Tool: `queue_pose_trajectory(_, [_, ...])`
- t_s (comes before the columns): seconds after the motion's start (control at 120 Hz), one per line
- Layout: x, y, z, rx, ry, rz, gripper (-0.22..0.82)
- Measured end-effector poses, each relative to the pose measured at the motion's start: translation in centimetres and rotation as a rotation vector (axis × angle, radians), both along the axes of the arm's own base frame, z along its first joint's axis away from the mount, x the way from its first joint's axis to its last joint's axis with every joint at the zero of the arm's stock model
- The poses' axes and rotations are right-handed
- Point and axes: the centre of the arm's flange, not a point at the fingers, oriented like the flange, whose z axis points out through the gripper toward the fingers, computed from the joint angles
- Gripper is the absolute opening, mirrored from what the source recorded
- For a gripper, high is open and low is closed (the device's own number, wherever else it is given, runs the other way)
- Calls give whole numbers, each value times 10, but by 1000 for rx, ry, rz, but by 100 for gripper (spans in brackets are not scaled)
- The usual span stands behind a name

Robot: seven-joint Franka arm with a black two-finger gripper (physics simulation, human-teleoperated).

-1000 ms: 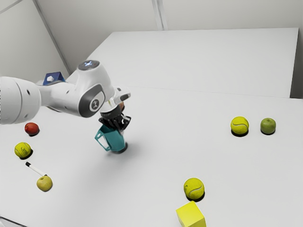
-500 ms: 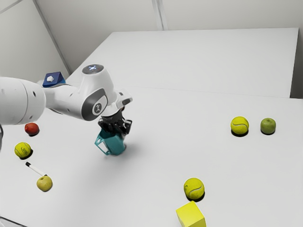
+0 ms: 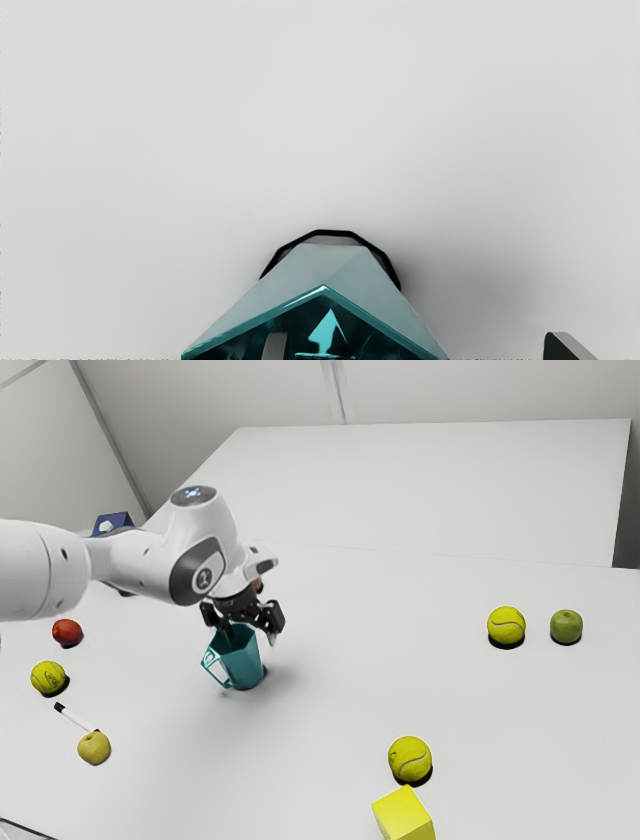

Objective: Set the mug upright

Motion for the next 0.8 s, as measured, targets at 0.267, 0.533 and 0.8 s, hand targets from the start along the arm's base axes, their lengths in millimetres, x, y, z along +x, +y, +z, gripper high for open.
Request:
queue_pose_trajectory(0.267, [-7,1,29,-27,-4,0,59])
queue_pose_trajectory(0.533, [18,5,134,-4,-80,-31,60])
queue_pose_trajectory(0.8, [24,12,253,28,-100,-72,60])
